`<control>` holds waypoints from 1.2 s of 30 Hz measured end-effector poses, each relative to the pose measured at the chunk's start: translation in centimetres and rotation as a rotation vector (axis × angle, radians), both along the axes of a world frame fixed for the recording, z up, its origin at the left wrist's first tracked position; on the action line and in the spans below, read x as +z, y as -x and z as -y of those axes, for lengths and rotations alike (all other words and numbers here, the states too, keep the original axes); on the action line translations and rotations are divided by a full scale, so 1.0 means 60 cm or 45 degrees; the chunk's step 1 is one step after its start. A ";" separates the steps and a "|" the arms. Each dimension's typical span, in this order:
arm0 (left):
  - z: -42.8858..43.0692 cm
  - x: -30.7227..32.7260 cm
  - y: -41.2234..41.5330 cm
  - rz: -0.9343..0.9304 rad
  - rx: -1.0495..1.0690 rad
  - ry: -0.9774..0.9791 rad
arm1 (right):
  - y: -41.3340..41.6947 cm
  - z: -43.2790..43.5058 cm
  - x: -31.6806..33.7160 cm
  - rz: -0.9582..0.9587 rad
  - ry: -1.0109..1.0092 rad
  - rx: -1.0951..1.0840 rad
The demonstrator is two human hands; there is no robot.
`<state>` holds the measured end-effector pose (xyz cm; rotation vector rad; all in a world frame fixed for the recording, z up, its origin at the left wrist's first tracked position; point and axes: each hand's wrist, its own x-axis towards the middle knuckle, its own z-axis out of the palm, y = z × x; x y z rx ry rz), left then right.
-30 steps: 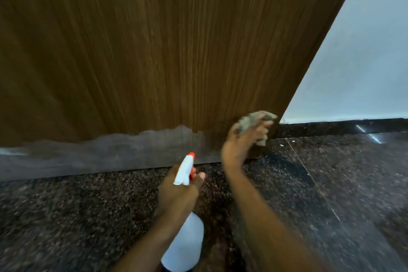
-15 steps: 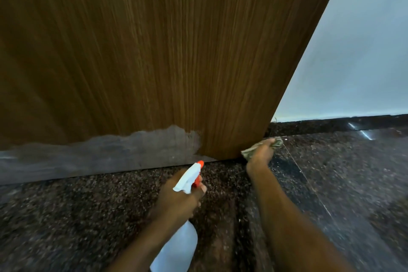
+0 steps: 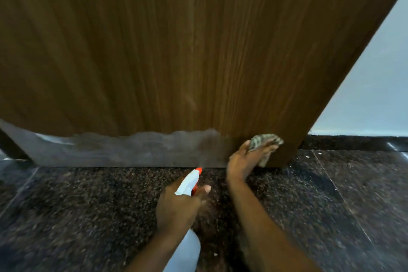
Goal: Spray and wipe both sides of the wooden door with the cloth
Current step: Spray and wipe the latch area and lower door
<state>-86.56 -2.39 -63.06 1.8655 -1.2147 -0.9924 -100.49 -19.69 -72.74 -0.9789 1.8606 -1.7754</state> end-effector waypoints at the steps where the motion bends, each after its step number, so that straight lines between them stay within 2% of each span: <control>1: -0.004 -0.002 -0.005 -0.039 0.035 -0.016 | 0.009 -0.033 0.049 -0.256 0.092 0.036; 3: -0.008 -0.005 -0.008 -0.184 0.095 -0.053 | 0.031 -0.046 0.098 -0.914 0.164 0.102; 5: -0.011 -0.007 -0.010 -0.419 0.181 -0.068 | 0.060 -0.041 0.078 -1.787 0.085 0.496; 6: -0.013 -0.008 -0.009 -0.489 0.175 -0.056 | 0.077 -0.040 0.059 -2.098 0.096 0.749; 8: -0.014 -0.010 -0.008 -0.509 0.136 -0.032 | 0.134 -0.045 0.040 -2.515 0.003 1.104; 9: -0.013 -0.009 -0.007 -0.506 0.149 -0.035 | 0.178 -0.037 0.026 -2.690 0.066 1.166; 11: -0.009 -0.001 -0.011 -0.532 0.210 -0.056 | 0.241 -0.033 0.028 -2.906 -0.004 1.169; 13: -0.006 0.002 -0.016 -0.578 0.242 -0.083 | 0.278 -0.039 0.056 -2.890 -0.132 1.046; 15: -0.007 0.001 -0.019 -0.600 0.236 -0.097 | 0.269 -0.046 0.075 -2.732 0.050 0.897; 18: -0.012 -0.005 -0.026 -0.568 0.202 -0.069 | 0.153 -0.043 0.084 -2.488 0.118 0.669; 20: -0.014 -0.003 -0.033 -0.549 0.211 -0.049 | 0.065 -0.035 0.082 -2.437 0.190 0.673; 22: -0.013 0.003 -0.041 -0.555 0.255 -0.033 | 0.021 -0.026 0.069 -2.678 0.237 0.858; 24: -0.016 0.005 -0.048 -0.583 0.299 -0.037 | 0.030 -0.026 0.045 -2.994 0.101 1.079; 27: -0.016 0.012 -0.054 -0.611 0.303 -0.056 | 0.089 -0.032 0.032 -3.143 -0.041 1.153; 29: -0.017 0.015 -0.058 -0.636 0.311 -0.056 | 0.129 -0.038 0.041 -3.036 -0.054 1.114; 32: -0.019 0.017 -0.061 -0.646 0.289 -0.026 | 0.154 -0.045 0.079 -2.820 0.126 0.886; 36: -0.014 0.020 -0.073 -0.609 0.287 0.053 | 0.023 -0.041 0.121 -2.544 0.212 0.611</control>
